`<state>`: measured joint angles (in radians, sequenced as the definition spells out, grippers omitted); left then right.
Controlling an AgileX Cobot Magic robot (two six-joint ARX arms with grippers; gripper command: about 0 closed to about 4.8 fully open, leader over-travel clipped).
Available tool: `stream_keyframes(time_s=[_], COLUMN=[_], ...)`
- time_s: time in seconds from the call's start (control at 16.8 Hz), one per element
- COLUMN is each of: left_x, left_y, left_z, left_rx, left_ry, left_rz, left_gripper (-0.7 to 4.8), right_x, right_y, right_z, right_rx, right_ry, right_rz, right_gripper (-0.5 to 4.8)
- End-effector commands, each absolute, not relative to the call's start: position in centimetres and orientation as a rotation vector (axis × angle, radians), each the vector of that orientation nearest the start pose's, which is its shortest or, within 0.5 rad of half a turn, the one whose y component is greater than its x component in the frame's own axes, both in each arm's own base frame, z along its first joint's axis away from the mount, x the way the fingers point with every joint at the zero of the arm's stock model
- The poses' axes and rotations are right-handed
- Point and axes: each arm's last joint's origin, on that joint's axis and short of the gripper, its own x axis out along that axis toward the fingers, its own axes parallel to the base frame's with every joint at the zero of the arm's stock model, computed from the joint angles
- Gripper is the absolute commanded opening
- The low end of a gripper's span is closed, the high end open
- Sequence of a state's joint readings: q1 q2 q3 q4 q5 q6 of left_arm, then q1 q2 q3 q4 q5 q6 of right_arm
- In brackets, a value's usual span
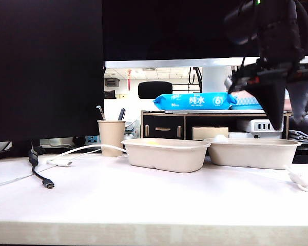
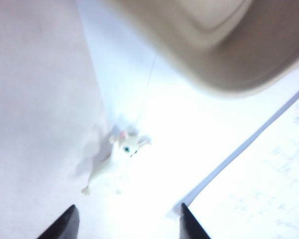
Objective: Put the dolls with similar colors into the same paper box, while dolls with different colors go into separate paper boxes.
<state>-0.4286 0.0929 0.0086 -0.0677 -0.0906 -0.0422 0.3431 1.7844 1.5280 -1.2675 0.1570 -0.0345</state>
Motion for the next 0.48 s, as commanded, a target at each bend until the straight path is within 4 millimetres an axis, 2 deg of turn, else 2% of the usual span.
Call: stream_keyframes(time_s=[0.06, 0.3, 0.48], left_x=[9.4, 9.2, 8.8], left_y=[-4.0, -4.0, -4.8], left_z=[15.4, 15.6, 15.6], left_rx=[-0.005, -0.011, -0.005], left_ry=[0.142, 0.114, 0.119], left_rz=[-0.335, -0.345, -0.431], left_gripper=[-0.05, -0.05, -0.05], right_x=[30.9, 30.3, 29.9], right_y=[10.7, 10.7, 10.6], right_z=[24.5, 22.5, 21.4], right_rx=[-0.388, -0.362, -0.349], right_ry=[1.522, 1.570, 1.585], right_rz=[0.196, 0.224, 0.207], right_gripper=[2.62, 2.62, 2.62])
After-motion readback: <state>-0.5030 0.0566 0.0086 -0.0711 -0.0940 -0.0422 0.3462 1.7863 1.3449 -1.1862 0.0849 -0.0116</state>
